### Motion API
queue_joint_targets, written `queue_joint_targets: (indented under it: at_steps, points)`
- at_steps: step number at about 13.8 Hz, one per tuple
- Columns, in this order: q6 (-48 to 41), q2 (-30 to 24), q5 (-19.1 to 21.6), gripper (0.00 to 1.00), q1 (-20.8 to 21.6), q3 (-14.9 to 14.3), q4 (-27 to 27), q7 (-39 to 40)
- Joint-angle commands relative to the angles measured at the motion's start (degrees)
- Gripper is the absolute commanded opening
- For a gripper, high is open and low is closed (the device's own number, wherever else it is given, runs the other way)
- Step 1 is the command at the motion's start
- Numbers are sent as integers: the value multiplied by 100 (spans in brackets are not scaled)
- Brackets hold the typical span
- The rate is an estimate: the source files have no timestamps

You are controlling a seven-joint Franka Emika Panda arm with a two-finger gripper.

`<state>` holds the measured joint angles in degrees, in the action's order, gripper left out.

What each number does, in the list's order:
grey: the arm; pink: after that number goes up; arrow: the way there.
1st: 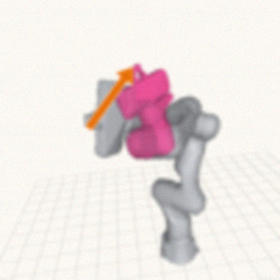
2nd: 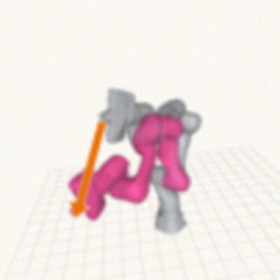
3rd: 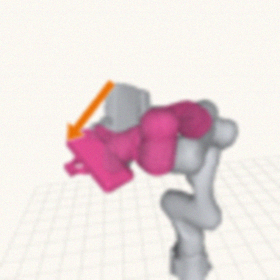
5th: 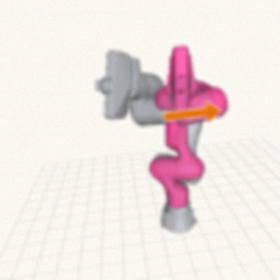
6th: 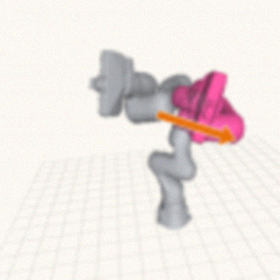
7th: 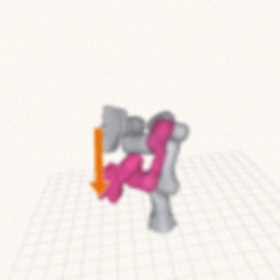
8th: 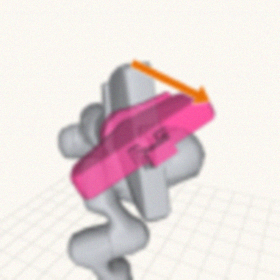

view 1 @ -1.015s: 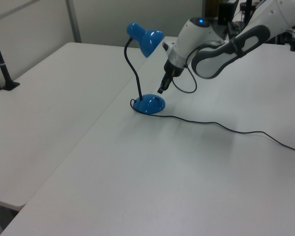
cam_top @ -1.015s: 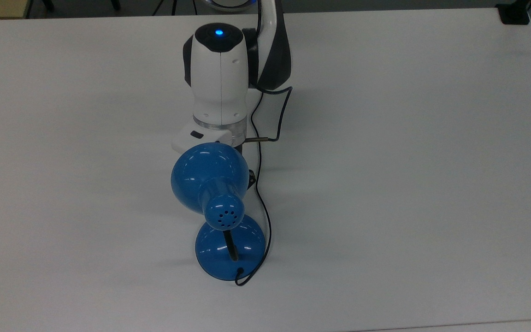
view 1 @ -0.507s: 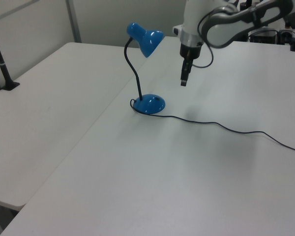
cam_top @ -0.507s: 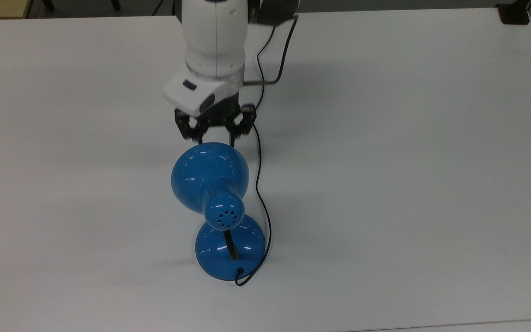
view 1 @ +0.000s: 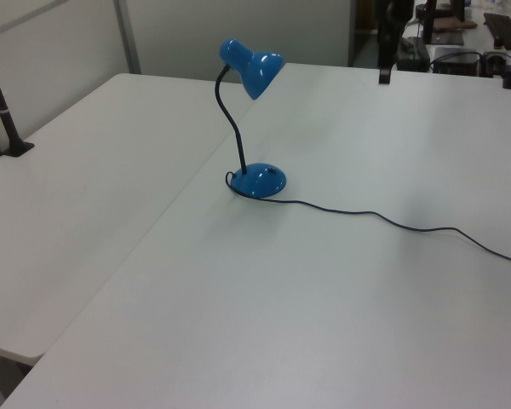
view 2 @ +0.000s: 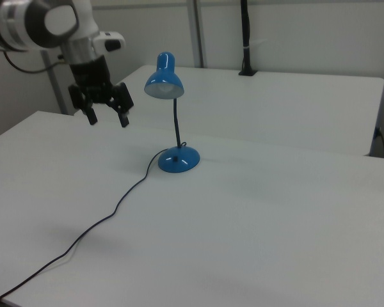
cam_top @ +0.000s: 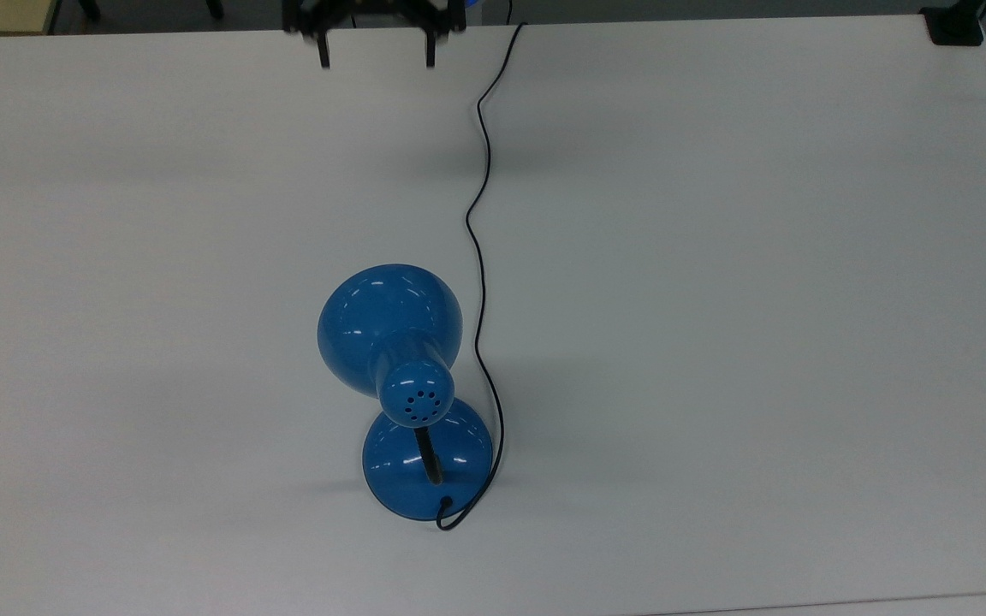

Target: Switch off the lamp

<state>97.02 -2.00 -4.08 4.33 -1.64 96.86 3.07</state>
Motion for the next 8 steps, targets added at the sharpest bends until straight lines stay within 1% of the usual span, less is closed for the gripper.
queue_joint_targets:
  at_steps: [1, 4, 8]
  points:
    - [27, -345, 337, 100, -239, -38, 237, -105]
    - [212, -153, 329, 100, -424, -38, 9, -88]
    - [186, -91, 276, 100, -451, -47, -89, -44]
